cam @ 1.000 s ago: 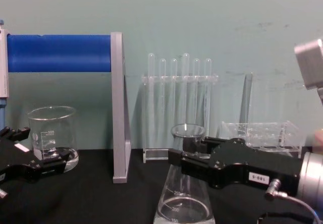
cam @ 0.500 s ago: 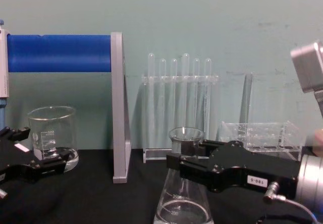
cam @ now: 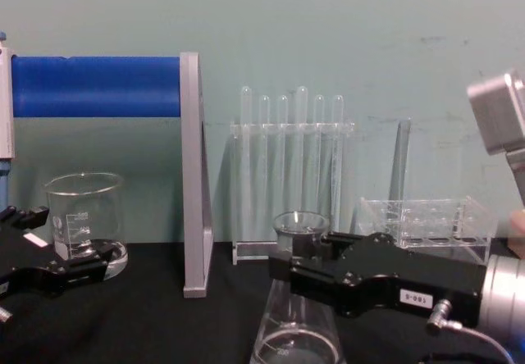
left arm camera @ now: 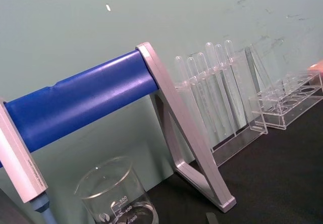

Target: Grasp the erlenmeyer flask with one hand, shake it three times, then place it back.

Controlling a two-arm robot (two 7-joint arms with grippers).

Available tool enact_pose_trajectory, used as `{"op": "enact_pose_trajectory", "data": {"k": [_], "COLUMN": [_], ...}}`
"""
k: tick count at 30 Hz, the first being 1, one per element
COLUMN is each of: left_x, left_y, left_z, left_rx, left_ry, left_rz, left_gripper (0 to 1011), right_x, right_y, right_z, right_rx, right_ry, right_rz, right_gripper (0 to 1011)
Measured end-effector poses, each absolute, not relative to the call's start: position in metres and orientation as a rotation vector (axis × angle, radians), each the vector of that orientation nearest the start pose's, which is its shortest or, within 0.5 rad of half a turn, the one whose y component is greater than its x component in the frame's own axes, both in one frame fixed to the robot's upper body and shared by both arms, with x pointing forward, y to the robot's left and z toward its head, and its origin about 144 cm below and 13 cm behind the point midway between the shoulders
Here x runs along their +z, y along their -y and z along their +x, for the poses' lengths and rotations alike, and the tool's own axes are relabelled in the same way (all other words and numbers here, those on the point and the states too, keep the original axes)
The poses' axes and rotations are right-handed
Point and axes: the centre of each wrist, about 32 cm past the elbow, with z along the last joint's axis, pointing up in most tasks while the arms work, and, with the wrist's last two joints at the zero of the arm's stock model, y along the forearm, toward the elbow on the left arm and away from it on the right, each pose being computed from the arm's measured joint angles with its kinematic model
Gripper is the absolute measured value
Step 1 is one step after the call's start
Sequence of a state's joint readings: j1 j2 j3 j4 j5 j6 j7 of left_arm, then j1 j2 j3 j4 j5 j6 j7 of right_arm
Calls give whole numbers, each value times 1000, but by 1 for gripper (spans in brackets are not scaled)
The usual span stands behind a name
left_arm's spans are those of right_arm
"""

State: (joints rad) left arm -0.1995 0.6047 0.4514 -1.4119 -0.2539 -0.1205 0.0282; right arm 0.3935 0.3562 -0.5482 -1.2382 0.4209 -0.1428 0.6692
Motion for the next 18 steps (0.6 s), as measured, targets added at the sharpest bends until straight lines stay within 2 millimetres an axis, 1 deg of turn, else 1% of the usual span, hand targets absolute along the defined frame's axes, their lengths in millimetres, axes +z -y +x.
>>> {"op": "enact_pose_trajectory", "data": {"k": [18], "left_x": [1140], "left_y": [-310], "left_z": [489], "left_rx": [1248], "left_ry": [285], "left_rz": [305], "left_gripper": [1001], "right_x": [1142], "right_y": [217], "right_z": [539], "right_rx": [-532], "right_ry": [42], "right_rz": [-76], "right_gripper": [450]}}
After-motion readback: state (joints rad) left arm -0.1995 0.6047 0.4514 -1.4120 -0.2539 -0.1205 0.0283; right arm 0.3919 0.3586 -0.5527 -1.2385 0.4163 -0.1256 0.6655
